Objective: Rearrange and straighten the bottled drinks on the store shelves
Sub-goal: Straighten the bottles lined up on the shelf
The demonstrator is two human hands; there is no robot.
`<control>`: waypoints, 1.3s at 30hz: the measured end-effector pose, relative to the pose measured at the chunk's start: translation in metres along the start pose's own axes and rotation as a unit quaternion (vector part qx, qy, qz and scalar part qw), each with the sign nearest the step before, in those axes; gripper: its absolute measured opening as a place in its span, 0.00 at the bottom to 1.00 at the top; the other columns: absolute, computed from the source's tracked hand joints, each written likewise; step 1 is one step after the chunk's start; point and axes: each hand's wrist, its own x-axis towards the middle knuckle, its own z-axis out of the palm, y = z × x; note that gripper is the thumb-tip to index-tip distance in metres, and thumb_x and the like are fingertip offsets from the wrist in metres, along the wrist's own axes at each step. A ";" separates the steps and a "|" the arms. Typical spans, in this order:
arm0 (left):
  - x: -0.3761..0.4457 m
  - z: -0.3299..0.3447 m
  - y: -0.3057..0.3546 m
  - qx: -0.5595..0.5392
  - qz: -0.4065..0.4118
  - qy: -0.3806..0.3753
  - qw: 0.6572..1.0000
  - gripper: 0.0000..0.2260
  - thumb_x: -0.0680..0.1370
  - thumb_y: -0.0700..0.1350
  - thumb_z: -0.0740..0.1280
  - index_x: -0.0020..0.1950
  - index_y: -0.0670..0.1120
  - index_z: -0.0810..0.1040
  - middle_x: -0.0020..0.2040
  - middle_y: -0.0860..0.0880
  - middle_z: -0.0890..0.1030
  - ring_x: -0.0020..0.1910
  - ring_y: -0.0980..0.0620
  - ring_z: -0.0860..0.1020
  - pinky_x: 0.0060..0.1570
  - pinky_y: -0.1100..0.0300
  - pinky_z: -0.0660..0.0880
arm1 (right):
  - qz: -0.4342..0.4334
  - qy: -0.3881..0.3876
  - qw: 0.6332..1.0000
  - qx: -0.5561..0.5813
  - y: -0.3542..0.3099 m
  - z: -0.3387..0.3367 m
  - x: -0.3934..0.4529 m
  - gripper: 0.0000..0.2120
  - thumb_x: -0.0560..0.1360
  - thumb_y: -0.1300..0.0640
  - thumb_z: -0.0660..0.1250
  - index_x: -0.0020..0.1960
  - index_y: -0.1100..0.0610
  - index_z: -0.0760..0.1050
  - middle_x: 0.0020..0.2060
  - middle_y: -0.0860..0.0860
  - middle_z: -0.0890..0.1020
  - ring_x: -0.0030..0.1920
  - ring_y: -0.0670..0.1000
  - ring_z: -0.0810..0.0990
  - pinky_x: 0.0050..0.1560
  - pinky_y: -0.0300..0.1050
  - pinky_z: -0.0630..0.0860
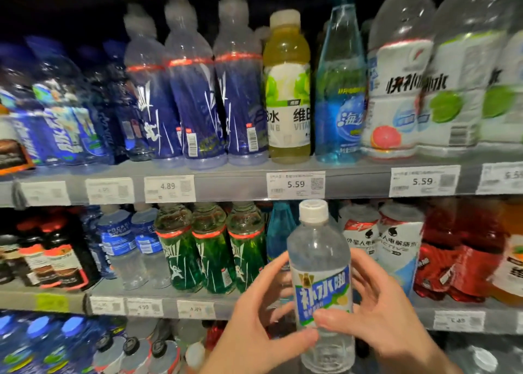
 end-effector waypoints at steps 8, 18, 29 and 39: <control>0.002 0.007 0.047 -0.027 0.049 0.060 0.997 0.36 0.63 0.35 0.78 0.67 0.59 0.74 0.60 0.48 0.81 0.54 0.42 0.83 0.49 0.48 0.82 | -0.032 0.035 0.997 -0.054 -0.056 0.011 -0.016 0.32 0.56 0.60 0.81 0.59 0.49 0.79 0.50 0.46 0.86 0.50 0.44 0.84 0.45 0.35 0.80; 0.021 0.051 0.090 -0.035 0.059 0.115 0.991 0.37 0.54 0.45 0.81 0.63 0.50 0.78 0.54 0.50 0.85 0.48 0.49 0.85 0.42 0.60 0.80 | -0.045 0.144 0.983 -0.103 -0.099 -0.014 -0.043 0.26 0.64 0.54 0.82 0.57 0.44 0.75 0.53 0.42 0.84 0.58 0.42 0.81 0.55 0.46 0.80; 0.069 0.129 0.123 -0.028 0.069 0.073 0.995 0.33 0.52 0.44 0.78 0.58 0.53 0.80 0.50 0.51 0.86 0.47 0.52 0.83 0.41 0.65 0.78 | -0.059 0.233 0.947 -0.211 -0.141 -0.083 -0.061 0.32 0.56 0.39 0.81 0.57 0.39 0.72 0.54 0.40 0.79 0.55 0.43 0.81 0.54 0.47 0.80; 0.090 0.175 0.130 0.012 0.067 0.036 0.997 0.32 0.61 0.28 0.79 0.61 0.50 0.79 0.53 0.52 0.85 0.53 0.50 0.83 0.46 0.66 0.79 | -0.055 0.308 0.924 -0.222 -0.146 -0.124 -0.067 0.28 0.54 0.45 0.83 0.49 0.41 0.74 0.47 0.41 0.82 0.50 0.39 0.80 0.46 0.42 0.81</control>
